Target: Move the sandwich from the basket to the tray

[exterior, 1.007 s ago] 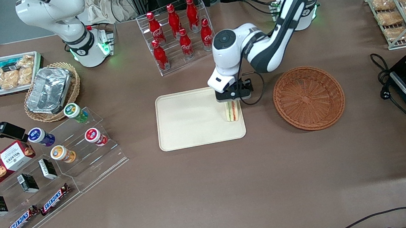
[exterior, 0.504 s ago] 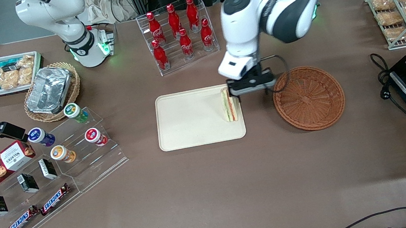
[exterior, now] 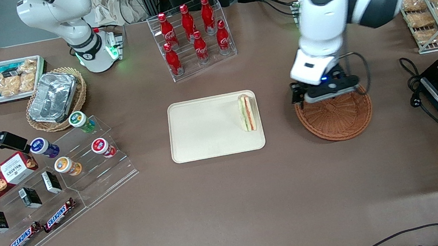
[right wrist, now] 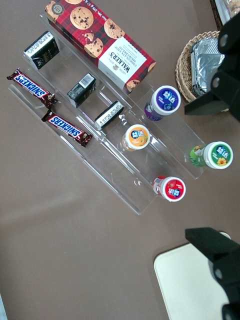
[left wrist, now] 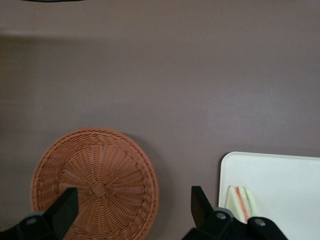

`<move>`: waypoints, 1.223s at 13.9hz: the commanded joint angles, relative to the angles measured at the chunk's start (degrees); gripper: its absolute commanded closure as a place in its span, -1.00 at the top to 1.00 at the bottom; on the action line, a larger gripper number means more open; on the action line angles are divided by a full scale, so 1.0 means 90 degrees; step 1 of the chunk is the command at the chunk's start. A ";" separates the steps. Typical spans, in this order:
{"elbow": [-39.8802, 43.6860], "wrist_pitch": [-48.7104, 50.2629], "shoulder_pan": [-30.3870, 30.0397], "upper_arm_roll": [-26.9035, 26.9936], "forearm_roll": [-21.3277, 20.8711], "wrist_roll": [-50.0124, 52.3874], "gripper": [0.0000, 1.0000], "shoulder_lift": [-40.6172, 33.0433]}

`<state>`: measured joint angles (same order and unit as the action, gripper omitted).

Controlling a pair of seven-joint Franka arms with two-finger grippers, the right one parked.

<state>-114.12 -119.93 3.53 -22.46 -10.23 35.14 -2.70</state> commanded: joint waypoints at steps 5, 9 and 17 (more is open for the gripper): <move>-0.0044 0.1176 0.0359 0.1954 0.1222 -0.2495 1.00 -0.1046; 0.0111 0.1878 0.0448 0.2689 0.1488 -0.3541 1.00 -0.1350; 0.1712 0.2290 0.0438 0.2740 0.1459 -0.3934 1.00 0.0006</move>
<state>-105.30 -102.19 7.09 1.78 2.17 0.83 -8.04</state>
